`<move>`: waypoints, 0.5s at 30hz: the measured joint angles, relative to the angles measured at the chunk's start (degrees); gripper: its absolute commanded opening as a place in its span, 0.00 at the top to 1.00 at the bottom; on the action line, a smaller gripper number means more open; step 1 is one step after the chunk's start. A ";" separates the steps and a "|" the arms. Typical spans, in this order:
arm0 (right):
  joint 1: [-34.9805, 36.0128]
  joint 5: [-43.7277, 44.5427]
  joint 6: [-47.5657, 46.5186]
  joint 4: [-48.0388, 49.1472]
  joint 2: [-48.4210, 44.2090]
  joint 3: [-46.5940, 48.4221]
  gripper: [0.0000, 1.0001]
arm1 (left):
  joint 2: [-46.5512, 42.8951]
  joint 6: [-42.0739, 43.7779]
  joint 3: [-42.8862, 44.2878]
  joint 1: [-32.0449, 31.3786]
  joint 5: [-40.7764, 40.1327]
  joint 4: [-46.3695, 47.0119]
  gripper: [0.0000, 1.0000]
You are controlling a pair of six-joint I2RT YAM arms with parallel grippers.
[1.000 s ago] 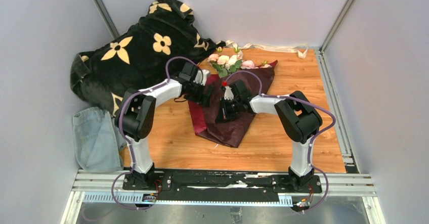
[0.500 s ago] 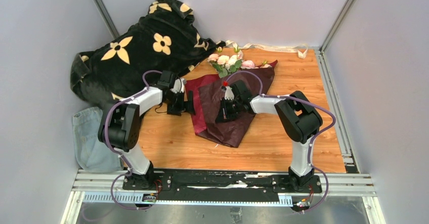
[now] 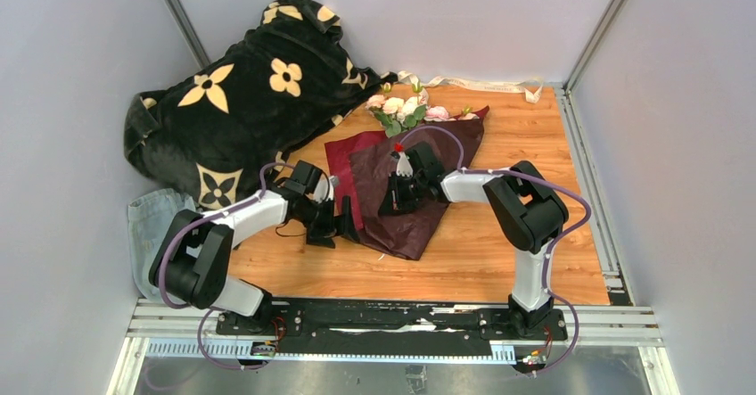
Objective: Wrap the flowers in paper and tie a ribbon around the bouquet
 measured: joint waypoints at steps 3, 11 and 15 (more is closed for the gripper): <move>0.37 0.76 0.59 1.07 -0.11 -0.35 1.00 | -0.48 -3.28 -1.07 -1.03 -0.52 2.62 0.09; 1.92 4.55 1.99 2.97 -1.07 -1.33 1.00 | -0.61 -8.55 -3.82 -2.93 -0.90 10.82 0.41; 2.45 5.60 2.43 3.26 -1.18 -1.33 1.00 | 0.61 -9.88 -4.13 -3.28 -2.01 12.55 0.53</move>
